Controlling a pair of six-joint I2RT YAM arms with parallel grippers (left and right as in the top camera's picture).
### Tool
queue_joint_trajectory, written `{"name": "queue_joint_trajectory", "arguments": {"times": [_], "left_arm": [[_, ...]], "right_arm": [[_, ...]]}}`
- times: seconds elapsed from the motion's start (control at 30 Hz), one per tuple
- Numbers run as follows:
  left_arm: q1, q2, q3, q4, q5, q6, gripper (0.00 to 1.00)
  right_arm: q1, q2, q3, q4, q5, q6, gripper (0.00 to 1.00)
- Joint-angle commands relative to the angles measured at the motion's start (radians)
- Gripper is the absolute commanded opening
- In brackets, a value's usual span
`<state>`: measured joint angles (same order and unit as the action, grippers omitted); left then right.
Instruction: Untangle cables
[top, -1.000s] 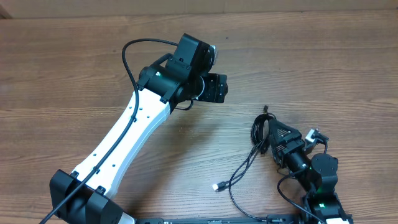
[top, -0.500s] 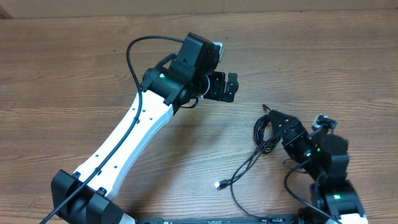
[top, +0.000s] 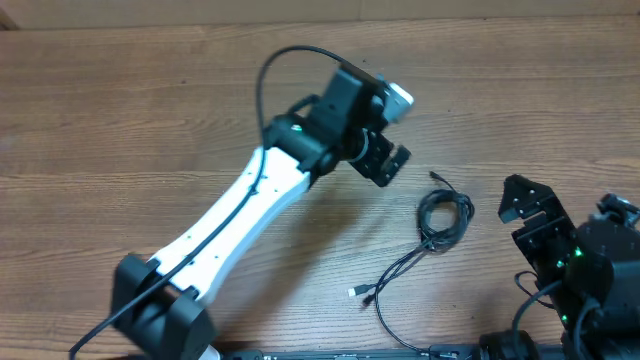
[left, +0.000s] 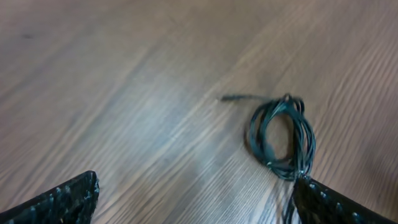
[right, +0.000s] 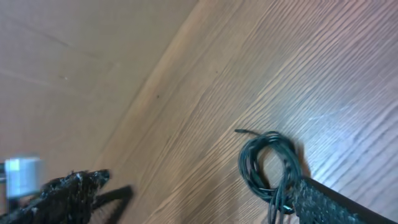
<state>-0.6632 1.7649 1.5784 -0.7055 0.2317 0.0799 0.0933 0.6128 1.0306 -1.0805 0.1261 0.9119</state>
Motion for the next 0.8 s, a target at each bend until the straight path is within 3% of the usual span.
{"name": "queue_joint_trajectory", "arguments": {"times": [0.0, 0.2, 0.3, 0.43, 0.7, 0.73, 0.77], "left_arm": [[-0.056, 0.12, 0.006, 0.053, 0.055, 0.079, 1.0], [-0.128, 0.229, 0.006, 0.158, 0.149, 0.092, 1.0], [-0.167, 0.258, 0.006, 0.193, 0.21, 0.175, 1.0], [-0.193, 0.29, 0.006, 0.252, 0.167, 0.224, 0.95], [-0.196, 0.426, 0.006, 0.378, 0.19, 0.209, 0.9], [-0.196, 0.439, 0.006, 0.386, 0.208, 0.204, 0.88], [-0.196, 0.452, 0.006, 0.397, 0.218, 0.204, 0.78]], "right_arm": [[0.005, -0.002, 0.037, -0.039, 0.031, -0.008, 1.0], [0.005, -0.002, 0.037, -0.091, 0.031, -0.008, 1.0], [0.005, -0.002, 0.037, -0.104, 0.031, -0.008, 1.0], [0.005, -0.002, 0.037, -0.122, 0.03, -0.008, 1.0], [0.005, -0.002, 0.037, -0.157, 0.031, -0.008, 1.0], [0.005, -0.002, 0.037, -0.157, 0.031, -0.008, 1.0], [0.005, -0.002, 0.037, -0.157, 0.031, -0.008, 1.0]]}}
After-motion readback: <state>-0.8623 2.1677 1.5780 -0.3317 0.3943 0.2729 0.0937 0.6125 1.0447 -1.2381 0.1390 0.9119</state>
